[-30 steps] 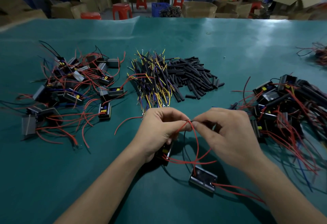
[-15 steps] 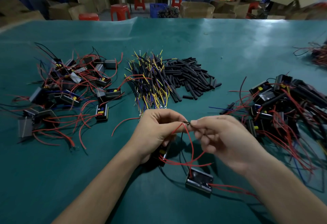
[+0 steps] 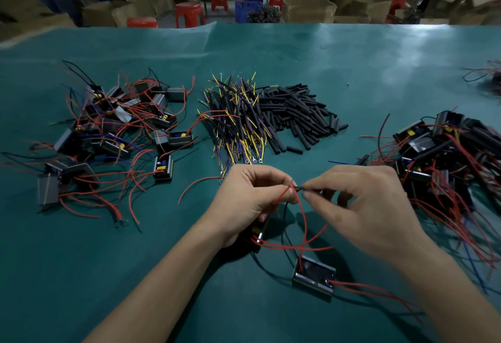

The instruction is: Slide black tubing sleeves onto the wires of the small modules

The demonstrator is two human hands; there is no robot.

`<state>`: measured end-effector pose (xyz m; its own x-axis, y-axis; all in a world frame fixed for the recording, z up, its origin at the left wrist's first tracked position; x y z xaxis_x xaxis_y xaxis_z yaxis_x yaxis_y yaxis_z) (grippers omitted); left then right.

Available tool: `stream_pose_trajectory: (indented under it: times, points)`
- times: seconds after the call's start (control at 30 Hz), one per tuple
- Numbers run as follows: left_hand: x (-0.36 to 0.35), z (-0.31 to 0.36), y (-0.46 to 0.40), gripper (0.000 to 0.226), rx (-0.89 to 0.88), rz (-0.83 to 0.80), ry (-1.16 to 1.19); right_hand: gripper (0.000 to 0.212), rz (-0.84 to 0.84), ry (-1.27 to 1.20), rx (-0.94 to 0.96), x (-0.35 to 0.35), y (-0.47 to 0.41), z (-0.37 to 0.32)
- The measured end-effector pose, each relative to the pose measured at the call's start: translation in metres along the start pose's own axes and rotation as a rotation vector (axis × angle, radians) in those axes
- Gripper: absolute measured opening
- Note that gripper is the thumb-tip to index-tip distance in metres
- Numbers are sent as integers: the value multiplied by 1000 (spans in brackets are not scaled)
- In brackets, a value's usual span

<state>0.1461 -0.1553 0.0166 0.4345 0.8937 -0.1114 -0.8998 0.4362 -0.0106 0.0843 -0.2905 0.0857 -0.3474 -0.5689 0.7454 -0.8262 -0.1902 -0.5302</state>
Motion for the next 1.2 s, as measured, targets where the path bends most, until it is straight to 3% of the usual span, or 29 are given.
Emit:
stream_pose_trajectory:
  times: [0.23,0.33,0.47,0.53,0.6,0.7,0.77,0.83,0.93,1.0,1.1,1.13,1.2]
  points:
    - [-3,2,0,10,-7,-42,-51,12,-42,33,-24,-1,1,-3]
    - [-5,1,1,16,-16,-83,-76,16,-27,-60,-239,-7,3,8]
    - [-6,1,1,17,-15,-97,-84,31,-90,-876,-925,-49,23,36]
    - [-5,3,2,14,-16,-81,-65,33,-125,-1081,-1061,-58,29,34]
    - [-2,3,1,12,-7,-50,-23,27,-114,-952,-913,-50,24,34]
    - [2,0,-1,22,9,-1,33,11,86,-240,-361,-8,4,19]
    - [3,-1,-1,27,13,9,33,6,128,-42,-103,0,1,1]
    - [3,-1,-1,28,10,2,33,3,115,39,8,-2,4,-8]
    - [3,-2,-1,27,7,-7,24,7,83,114,-4,-7,4,-8]
    - [2,-3,-1,25,5,-16,12,15,18,49,-181,-13,2,5]
    - [0,-1,1,19,-1,-29,6,24,-148,-641,-751,-38,13,41]
    - [0,0,2,18,-9,-29,9,22,-198,-847,-877,-46,18,42]
    - [0,1,3,16,-33,-18,31,14,-249,-1001,-957,-51,22,43]
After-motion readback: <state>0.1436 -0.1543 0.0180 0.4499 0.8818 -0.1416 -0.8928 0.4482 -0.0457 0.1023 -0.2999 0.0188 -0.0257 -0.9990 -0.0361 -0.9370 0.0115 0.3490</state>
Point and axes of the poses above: each hand's wrist, its own y-axis away from the middle knuckle, its own x-axis out of the back of the hand, z = x × y, the point moved 8 cm from there along -y, towards the middle knuckle, and after that the axes turned 1 degree about y, right-handed, at the moved point
